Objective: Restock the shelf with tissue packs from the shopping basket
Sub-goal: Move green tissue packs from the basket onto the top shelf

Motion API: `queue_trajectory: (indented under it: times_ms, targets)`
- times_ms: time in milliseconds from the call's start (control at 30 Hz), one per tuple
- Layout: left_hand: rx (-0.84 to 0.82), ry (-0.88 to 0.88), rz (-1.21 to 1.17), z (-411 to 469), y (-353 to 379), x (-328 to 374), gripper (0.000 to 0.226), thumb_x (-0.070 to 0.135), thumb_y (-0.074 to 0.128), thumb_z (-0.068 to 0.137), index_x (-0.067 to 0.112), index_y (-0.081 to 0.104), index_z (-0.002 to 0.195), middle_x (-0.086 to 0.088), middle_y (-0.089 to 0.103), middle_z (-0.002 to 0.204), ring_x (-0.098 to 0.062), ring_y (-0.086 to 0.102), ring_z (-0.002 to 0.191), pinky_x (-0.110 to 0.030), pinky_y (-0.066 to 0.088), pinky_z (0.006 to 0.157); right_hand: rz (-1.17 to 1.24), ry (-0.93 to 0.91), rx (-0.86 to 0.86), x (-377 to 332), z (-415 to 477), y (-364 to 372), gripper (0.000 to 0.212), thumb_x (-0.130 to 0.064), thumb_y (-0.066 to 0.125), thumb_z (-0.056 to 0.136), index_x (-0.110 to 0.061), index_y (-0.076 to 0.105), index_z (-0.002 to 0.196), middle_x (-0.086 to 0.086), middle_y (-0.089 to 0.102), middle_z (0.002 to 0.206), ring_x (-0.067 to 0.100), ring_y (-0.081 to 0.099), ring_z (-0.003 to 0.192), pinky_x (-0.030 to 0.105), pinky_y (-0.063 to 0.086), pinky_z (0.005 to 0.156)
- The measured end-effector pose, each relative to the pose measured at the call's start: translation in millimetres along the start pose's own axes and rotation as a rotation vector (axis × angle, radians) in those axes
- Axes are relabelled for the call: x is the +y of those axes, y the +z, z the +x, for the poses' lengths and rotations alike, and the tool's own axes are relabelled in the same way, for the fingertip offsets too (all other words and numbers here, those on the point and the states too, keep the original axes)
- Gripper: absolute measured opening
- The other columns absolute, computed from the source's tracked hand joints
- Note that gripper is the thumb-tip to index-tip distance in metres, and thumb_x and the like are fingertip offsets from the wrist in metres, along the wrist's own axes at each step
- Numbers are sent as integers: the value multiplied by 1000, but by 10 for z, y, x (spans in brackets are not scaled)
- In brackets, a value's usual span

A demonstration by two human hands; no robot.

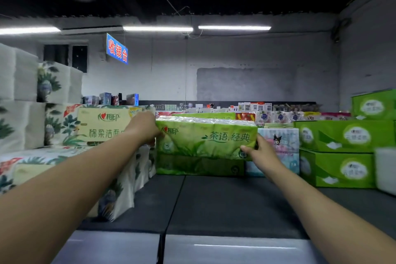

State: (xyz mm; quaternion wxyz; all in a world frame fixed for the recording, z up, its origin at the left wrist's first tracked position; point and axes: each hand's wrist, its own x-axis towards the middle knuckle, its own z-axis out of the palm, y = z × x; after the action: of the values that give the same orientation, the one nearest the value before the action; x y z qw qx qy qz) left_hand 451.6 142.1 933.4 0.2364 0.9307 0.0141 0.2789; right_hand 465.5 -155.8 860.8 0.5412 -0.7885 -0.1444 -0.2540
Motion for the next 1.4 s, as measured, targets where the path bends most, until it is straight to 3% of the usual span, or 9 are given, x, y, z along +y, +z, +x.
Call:
queue_trajectory:
  times_ms: [167,233,367,433,567,767,1067,1267,1400]
  targets:
    - [-9,65,91,5,83,23,26,19,67,86,2,60,68,-8,58,67,-22,58,64,-35,56,70,-159,-18,-112,97,-69,131,37,-13,60,92,-12,50,127,0,59,114,13,53,104,25,38,91]
    - [-46,61,85,-4,79,12,28,24,68,86,-2,66,76,-9,62,68,-23,60,65,-38,57,77,-175,4,-128,118,-84,144,36,-13,60,92,-12,51,126,-1,59,114,12,52,104,24,37,91]
    - [-93,15,-28,-21,54,-45,19,12,70,84,-6,71,83,-12,68,68,-22,66,60,-30,58,63,-269,27,-91,164,-45,130,36,-15,65,89,-10,55,123,7,63,121,21,57,113,25,38,92]
    - [-70,2,-111,-10,53,-76,12,3,67,84,-9,69,83,-18,71,74,-26,71,66,-30,60,59,-356,40,-76,181,-28,123,37,-16,68,86,-7,58,121,9,64,121,25,58,113,27,40,91]
    - [-86,19,-91,-23,64,-77,6,-2,66,83,-5,71,84,-15,70,74,-21,70,65,-22,58,54,-412,95,-102,206,5,111,39,-19,73,82,-7,60,118,11,66,119,25,60,109,26,42,86]
    - [-129,60,-26,-26,86,-94,13,-3,64,80,-1,76,87,-15,73,86,-23,70,78,-37,60,77,-503,100,-140,206,-16,82,45,-28,73,82,-8,58,120,10,65,118,25,58,109,25,41,82]
    - [-49,176,-77,-54,101,-54,17,-1,59,87,-3,72,97,-7,66,79,-19,68,73,-37,58,79,-400,156,-209,215,11,52,50,-23,74,81,-10,54,126,9,63,123,24,57,113,28,43,92]
    - [-36,213,-192,-63,92,-64,16,2,60,89,-2,70,100,-6,67,76,-14,68,69,-21,53,60,-263,193,-231,204,-17,-52,63,-26,75,80,-9,46,134,2,57,128,23,52,118,32,40,96]
    - [-24,219,-256,-74,86,-58,16,5,62,88,-1,69,101,-8,69,80,-14,68,71,-19,53,58,-273,102,-136,198,0,-78,73,-38,69,83,-6,38,140,9,49,140,25,48,125,36,38,101]
